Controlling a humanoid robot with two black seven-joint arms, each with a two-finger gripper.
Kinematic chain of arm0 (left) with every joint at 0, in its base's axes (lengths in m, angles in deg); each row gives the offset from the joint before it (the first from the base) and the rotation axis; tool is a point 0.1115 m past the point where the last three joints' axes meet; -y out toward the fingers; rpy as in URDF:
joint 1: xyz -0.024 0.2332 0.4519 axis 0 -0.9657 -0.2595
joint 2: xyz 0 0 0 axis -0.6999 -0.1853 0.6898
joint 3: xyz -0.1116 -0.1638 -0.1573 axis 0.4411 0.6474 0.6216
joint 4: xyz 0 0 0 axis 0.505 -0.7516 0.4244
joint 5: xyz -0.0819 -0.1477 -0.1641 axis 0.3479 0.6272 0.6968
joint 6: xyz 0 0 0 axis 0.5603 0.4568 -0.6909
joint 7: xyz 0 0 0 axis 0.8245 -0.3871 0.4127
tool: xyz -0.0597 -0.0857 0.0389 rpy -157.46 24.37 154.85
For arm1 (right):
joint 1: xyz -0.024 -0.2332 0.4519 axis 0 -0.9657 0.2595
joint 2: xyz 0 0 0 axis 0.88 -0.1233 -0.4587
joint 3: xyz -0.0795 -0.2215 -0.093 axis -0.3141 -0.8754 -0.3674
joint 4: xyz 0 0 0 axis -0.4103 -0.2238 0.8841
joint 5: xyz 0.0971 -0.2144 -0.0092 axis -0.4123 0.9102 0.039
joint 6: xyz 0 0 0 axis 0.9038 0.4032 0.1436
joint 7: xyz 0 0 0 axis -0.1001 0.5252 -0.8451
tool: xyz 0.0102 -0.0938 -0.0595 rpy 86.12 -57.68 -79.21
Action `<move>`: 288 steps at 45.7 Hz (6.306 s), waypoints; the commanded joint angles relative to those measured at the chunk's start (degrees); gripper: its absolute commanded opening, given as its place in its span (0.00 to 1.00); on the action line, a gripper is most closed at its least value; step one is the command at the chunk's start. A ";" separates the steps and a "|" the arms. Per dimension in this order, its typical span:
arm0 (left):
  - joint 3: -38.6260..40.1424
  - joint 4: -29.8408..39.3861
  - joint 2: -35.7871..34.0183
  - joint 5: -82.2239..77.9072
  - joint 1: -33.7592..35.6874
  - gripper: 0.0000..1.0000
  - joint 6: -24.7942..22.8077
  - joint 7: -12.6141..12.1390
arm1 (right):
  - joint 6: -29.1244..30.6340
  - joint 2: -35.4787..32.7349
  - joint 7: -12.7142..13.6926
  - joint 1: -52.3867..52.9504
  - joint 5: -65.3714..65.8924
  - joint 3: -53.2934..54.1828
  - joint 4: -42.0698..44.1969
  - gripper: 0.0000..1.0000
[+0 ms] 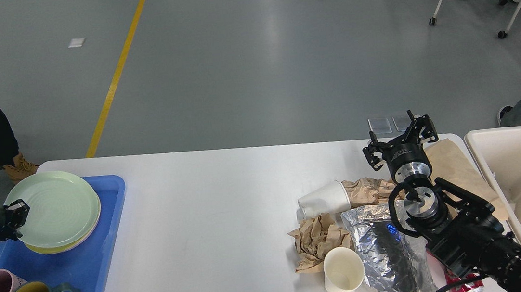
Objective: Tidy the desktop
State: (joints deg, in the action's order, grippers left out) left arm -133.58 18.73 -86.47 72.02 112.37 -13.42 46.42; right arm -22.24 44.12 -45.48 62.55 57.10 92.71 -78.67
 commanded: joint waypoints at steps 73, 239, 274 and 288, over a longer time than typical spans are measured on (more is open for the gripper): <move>51.15 -15.50 7.45 0.08 -13.96 0.96 18.72 26.52 | 0.00 0.00 0.00 0.00 0.02 0.00 0.00 1.00; 89.31 -15.06 21.78 0.61 -22.93 0.96 11.07 49.31 | 0.00 0.00 0.00 0.00 0.02 0.00 0.00 1.00; 89.31 -15.06 21.78 0.61 -22.93 0.96 11.07 49.31 | 0.00 0.00 -0.09 0.00 0.02 0.00 0.00 1.00; 89.31 -15.06 21.78 0.61 -22.93 0.96 11.07 49.31 | 0.00 0.00 -0.09 0.00 -0.07 0.00 0.00 1.00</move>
State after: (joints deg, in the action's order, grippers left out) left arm -44.27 3.67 -64.69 72.60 89.43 -2.34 95.73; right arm -22.24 44.11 -45.57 62.55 57.10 92.72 -78.67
